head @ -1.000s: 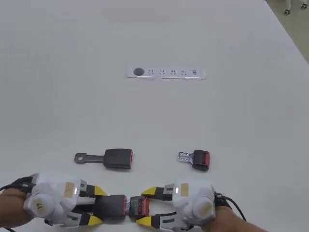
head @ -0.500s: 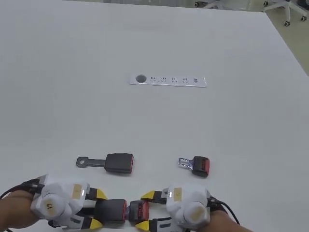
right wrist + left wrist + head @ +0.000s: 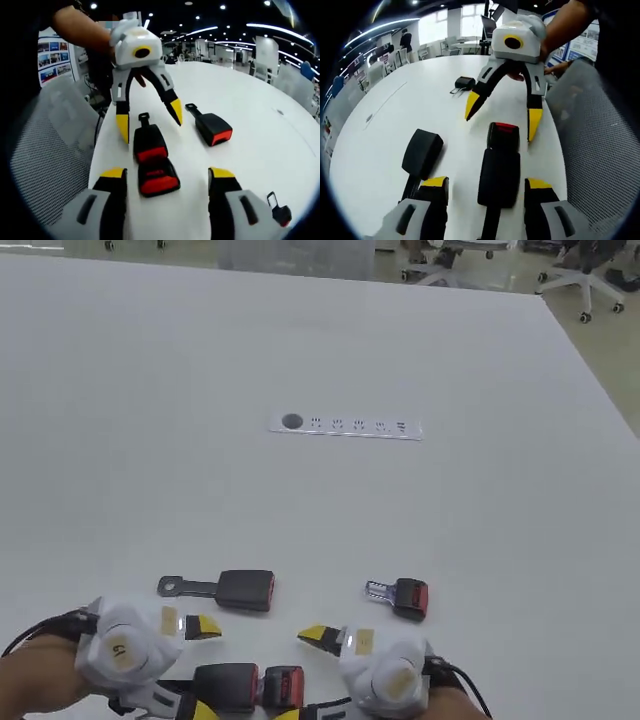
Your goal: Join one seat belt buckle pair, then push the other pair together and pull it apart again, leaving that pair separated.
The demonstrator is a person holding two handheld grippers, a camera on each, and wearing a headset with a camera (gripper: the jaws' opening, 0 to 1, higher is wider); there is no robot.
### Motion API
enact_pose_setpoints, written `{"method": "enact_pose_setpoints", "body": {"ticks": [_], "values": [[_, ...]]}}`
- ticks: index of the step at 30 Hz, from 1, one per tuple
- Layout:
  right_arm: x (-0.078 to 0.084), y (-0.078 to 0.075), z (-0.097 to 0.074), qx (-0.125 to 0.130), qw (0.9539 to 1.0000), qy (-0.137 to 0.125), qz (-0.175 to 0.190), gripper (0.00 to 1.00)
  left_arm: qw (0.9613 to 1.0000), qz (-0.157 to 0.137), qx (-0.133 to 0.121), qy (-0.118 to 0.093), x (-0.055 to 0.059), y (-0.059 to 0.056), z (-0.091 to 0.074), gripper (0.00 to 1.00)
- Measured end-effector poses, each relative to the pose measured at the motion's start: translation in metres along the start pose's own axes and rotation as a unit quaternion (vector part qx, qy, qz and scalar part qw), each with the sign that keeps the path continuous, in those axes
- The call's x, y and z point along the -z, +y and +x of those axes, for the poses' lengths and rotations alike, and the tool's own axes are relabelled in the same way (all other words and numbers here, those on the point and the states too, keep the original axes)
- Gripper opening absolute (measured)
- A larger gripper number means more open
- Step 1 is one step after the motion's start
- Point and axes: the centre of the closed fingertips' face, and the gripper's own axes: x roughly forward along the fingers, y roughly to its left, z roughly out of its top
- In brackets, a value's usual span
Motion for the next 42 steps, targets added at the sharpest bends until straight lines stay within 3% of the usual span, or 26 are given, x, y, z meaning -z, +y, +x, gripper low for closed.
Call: {"method": "enact_pose_setpoints", "body": {"ticks": [3,6,14,22,32,42], "values": [[-0.004,-0.007,-0.005,0.012,0.9997,-0.003,0.021,0.81,0.9998,-0.007,-0.005,-0.017,-0.011,0.001,-0.005,0.73],[-0.008,-0.016,-0.015,0.026,0.9991,-0.011,0.031,0.83,0.9996,0.003,-0.019,-0.02,-0.015,0.007,-0.009,0.81],[-0.016,-0.048,-0.039,0.067,0.9971,-0.025,0.028,0.86,0.9985,0.005,-0.037,-0.04,-0.034,0.027,-0.019,0.81],[-0.019,-0.082,-0.058,0.094,0.994,-0.039,0.042,0.85,0.9981,0.004,-0.047,-0.041,-0.041,0.05,-0.02,0.8],[0.011,-0.118,-0.08,0.1,0.9949,0.001,0.017,0.85,0.9984,0.0,-0.045,-0.033,-0.044,0.072,-0.013,0.77],[0.042,-0.143,-0.097,0.084,0.9955,0.025,0.037,0.83,0.9994,0.006,-0.031,-0.017,-0.039,0.086,0.0,0.75]]}}
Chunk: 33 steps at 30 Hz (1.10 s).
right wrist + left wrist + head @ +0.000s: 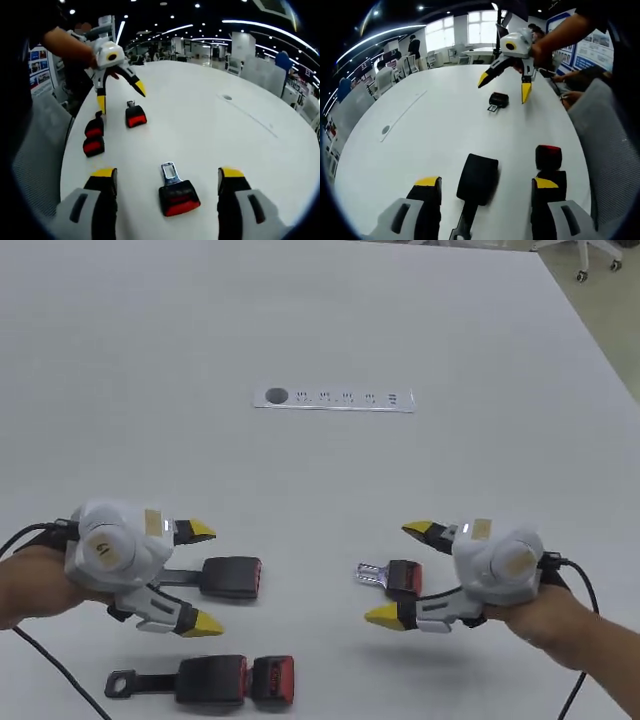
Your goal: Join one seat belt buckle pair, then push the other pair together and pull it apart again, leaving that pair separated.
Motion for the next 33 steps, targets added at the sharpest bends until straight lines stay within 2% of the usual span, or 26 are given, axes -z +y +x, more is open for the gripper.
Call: {"method": "enact_pose_setpoints", "body": {"ticks": [6,11,16,20,24,27,33], "values": [[0.015,-0.008,0.0,-0.012,0.9998,0.012,0.01,0.81,0.9999,0.002,0.01,0.01,0.004,0.005,0.011,0.74],[0.024,-0.01,0.002,-0.025,0.9993,0.023,0.016,0.79,0.9995,0.009,0.016,0.024,0.014,0.009,0.019,0.72],[0.033,-0.007,0.003,-0.044,0.9984,0.035,0.009,0.75,0.9993,0.013,0.024,0.027,0.016,0.011,0.024,0.65],[0.038,-0.005,0.003,-0.053,0.9976,0.045,0.006,0.71,0.9988,0.017,0.031,0.035,0.023,0.011,0.029,0.59],[0.038,-0.003,0.002,-0.058,0.9974,0.041,0.014,0.71,0.9984,0.023,0.034,0.038,0.025,0.011,0.029,0.51],[0.044,-0.005,0.001,-0.055,0.9972,0.051,-0.002,0.64,0.9984,0.029,0.033,0.037,0.024,0.014,0.03,0.47],[0.044,-0.01,0.003,-0.048,0.9973,0.05,-0.026,0.51,0.9981,0.035,0.036,0.034,0.023,0.013,0.031,0.41]]}}
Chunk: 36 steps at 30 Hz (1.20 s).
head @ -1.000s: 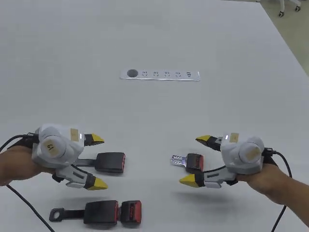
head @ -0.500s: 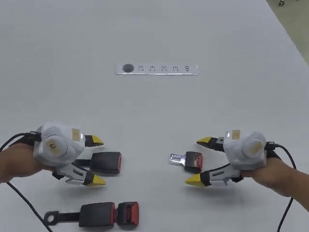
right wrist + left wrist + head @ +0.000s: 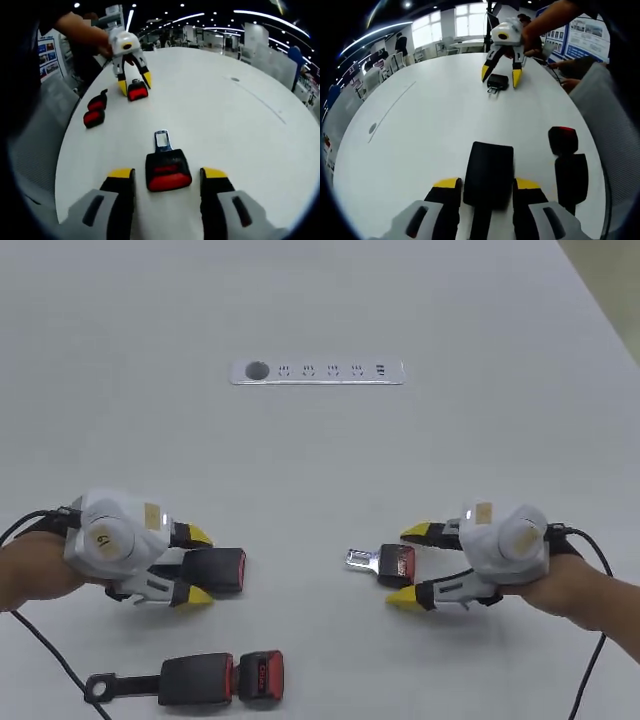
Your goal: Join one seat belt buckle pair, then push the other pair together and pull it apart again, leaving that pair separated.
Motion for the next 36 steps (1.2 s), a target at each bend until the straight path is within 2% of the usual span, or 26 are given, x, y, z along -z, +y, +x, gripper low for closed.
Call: {"method": "enact_pose_setpoints", "body": {"ticks": [3,5,12,20,36], "values": [[0.0017,-0.0038,0.0008,0.008,0.9999,0.005,-0.014,0.39,1.0,0.003,-0.001,0.0,0.0006,0.0004,0.0005,0.37],[0.0004,-0.0025,0.0008,0.002,0.9998,0.002,-0.017,0.37,1.0,0.005,-0.002,0.0,0.0014,0.0007,0.0012,0.37],[0.0009,-0.0037,0.0003,-0.006,0.9997,-0.003,-0.025,0.36,0.9998,0.02,0.002,0.003,0.0032,0.0015,0.0028,0.35],[0.0013,-0.0036,-0.001,-0.021,0.9992,-0.021,-0.026,0.36,0.9997,0.022,0.004,0.008,0.0017,0.0004,0.0026,0.35],[-0.0004,-0.0014,0.0006,-0.034,0.9979,-0.042,-0.034,0.36,0.9992,0.032,0.014,0.022,0.0011,0.0002,0.0015,0.35]]}}
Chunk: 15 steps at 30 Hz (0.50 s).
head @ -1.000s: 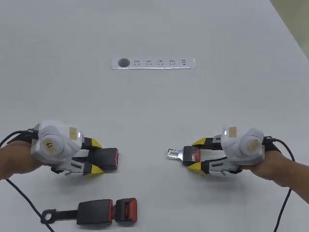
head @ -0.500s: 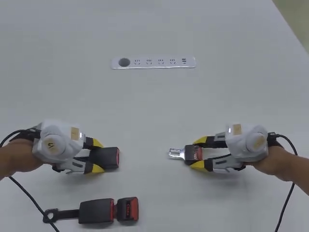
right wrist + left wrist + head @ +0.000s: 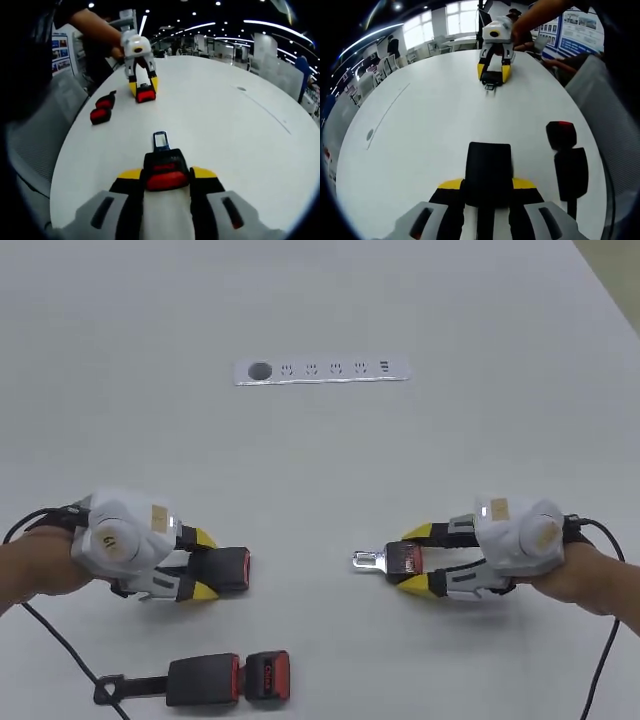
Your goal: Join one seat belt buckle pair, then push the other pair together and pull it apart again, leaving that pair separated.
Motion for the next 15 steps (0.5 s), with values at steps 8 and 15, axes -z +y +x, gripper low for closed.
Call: {"method": "enact_pose_setpoints", "body": {"ticks": [8,15], "values": [[-0.006,0.004,0.006,-0.01,0.9999,-0.007,-0.005,0.36,1.0,0.004,0.004,0.008,0.001,0.001,0.0,0.35],[-0.014,0.008,0.014,-0.013,0.9998,-0.015,-0.008,0.36,0.9999,0.004,0.005,0.01,0.003,0.002,0.0,0.35]]}}
